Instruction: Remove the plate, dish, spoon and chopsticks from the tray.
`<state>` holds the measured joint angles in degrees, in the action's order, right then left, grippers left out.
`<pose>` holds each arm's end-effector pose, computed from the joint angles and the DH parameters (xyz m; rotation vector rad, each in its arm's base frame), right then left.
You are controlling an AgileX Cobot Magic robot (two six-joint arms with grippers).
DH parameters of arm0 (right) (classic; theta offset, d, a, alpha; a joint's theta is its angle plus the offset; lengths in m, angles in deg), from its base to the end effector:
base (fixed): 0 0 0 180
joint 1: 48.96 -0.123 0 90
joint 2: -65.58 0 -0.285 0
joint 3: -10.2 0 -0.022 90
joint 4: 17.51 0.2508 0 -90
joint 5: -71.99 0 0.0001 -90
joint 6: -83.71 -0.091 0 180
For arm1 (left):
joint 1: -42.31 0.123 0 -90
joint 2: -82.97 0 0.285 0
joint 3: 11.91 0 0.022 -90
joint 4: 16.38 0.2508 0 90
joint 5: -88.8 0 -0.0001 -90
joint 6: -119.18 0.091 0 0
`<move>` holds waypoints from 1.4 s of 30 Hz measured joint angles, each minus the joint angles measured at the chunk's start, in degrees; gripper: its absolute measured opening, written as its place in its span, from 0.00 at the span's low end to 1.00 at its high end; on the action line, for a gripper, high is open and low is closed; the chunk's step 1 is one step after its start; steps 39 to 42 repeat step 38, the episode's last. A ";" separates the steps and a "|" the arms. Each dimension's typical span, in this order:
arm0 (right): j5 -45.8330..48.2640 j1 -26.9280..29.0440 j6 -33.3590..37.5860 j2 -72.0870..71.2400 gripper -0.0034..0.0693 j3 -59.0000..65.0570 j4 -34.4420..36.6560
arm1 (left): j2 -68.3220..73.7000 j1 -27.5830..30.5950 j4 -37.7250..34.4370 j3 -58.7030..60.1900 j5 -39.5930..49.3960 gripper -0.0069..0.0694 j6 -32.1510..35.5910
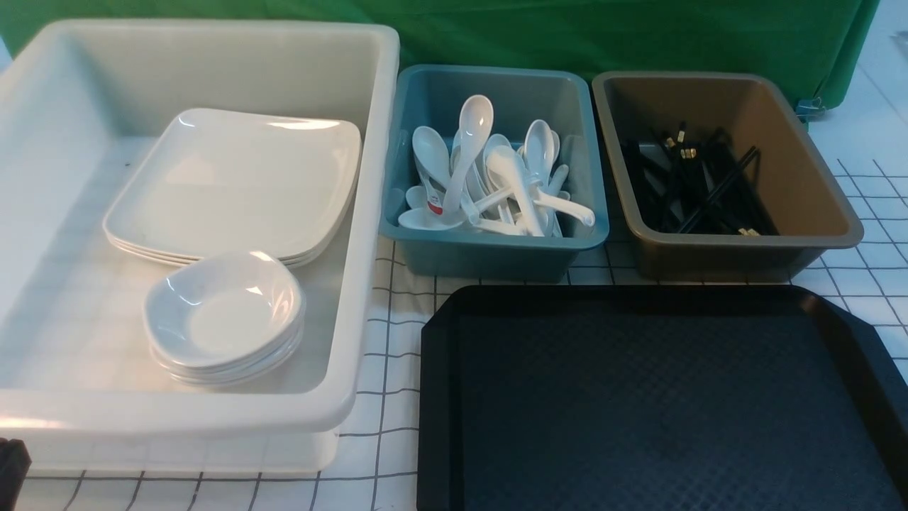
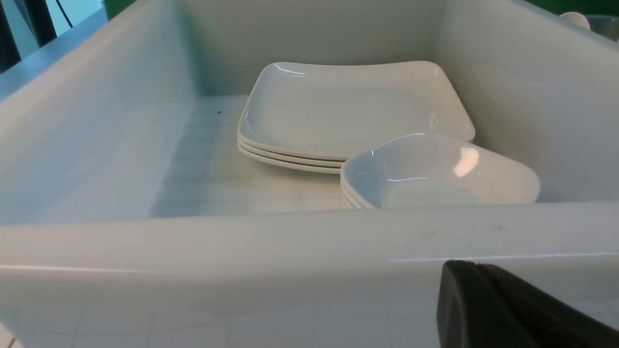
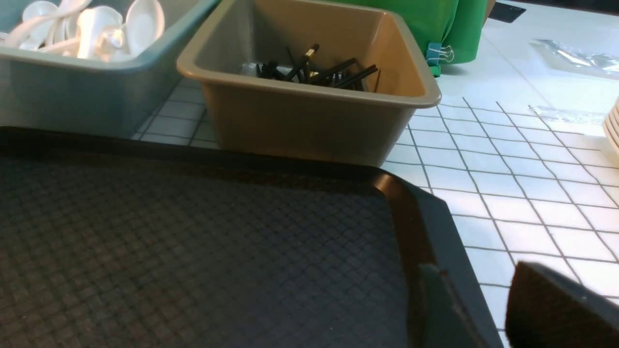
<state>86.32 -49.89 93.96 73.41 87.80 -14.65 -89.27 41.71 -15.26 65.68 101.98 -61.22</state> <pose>0.0555 0.0020 0.1882 -0.1367 1.7360 -0.0731 0.0558 -0.0002 0.1901 0.0161 1.7196 0.0050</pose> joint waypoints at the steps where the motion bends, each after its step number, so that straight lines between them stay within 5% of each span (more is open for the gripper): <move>1: 0.00 0.00 0.00 0.00 0.38 0.00 0.00 | 0.00 0.00 0.00 0.00 0.00 0.10 0.00; 42: -0.02 0.00 -1.08 0.00 0.38 0.00 0.00 | 0.00 0.00 0.00 0.00 0.00 0.10 0.00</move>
